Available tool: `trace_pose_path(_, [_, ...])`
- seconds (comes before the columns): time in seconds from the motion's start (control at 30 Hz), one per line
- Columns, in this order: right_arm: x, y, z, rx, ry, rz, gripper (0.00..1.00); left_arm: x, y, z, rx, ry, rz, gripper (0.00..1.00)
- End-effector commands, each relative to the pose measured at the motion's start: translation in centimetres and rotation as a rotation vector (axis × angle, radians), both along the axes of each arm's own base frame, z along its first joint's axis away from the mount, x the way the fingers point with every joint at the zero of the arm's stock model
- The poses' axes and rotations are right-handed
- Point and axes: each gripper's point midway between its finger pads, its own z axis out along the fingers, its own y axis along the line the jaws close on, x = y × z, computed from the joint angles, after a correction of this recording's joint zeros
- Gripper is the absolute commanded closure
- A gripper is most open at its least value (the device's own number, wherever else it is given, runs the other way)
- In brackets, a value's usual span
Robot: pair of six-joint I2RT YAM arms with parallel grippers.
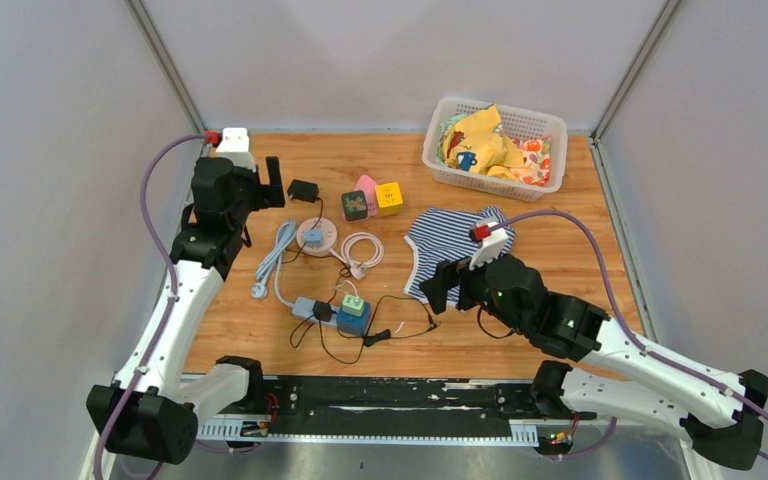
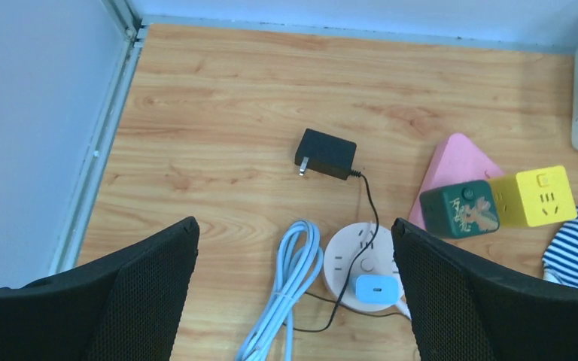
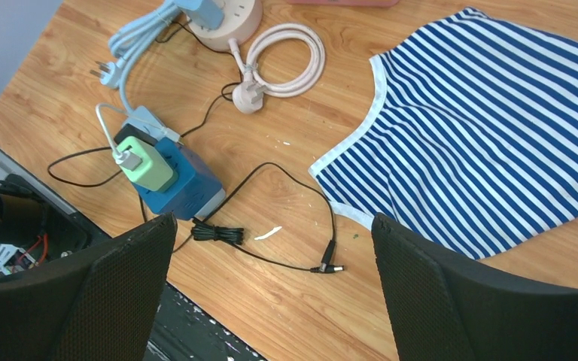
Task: Insert the plug
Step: Press the plug into the socket.
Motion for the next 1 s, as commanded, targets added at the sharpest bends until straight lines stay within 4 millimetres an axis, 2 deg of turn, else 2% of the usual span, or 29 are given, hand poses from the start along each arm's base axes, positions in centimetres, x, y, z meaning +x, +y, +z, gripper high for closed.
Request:
trace_pose_path(0.0, [0.3, 0.8, 0.4, -0.039, -0.001, 0.011, 0.00, 1.1, -0.8, 1.3, -0.120, -0.040, 0.000, 0.00])
trace_pose_path(0.13, [0.5, 1.9, 0.2, -0.047, 0.014, 0.030, 0.02, 0.9, -1.5, -1.9, -0.123, 0.092, -0.029, 0.01])
trace_pose_path(0.2, [0.6, 2.2, -0.2, -0.047, 0.024, 0.032, 0.03, 0.3, -1.3, -4.0, -0.151, 0.155, 0.008, 0.12])
trace_pose_path(0.27, [0.5, 2.5, -0.5, -0.041, 0.030, 0.036, 0.04, -0.6, -0.8, -6.1, -0.178, 0.213, 0.060, 0.31])
trace_pose_path(0.43, [0.4, 2.6, -0.7, -0.028, 0.034, 0.044, 0.04, -3.1, -1.2, -11.5, -0.206, 0.341, 0.065, 0.47])
trace_pose_path(0.57, [0.4, 2.3, -0.7, -0.030, 0.025, 0.039, 0.05, -4.6, -2.6, -15.4, -0.249, 0.410, 0.005, 0.50])
trace_pose_path(0.67, [0.4, 2.4, -0.6, -0.021, 0.021, 0.040, 0.04, -4.8, -2.9, -17.7, -0.271, 0.456, 0.008, 0.51])
trace_pose_path(0.8, [0.4, 2.5, -0.4, -0.015, 0.019, 0.045, 0.04, -4.4, -4.0, -19.6, -0.315, 0.504, -0.022, 0.51])
trace_pose_path(0.97, [0.4, 2.5, -0.3, -0.006, 0.015, 0.040, 0.05, -3.6, -4.1, -22.0, -0.330, 0.555, 0.008, 0.54])
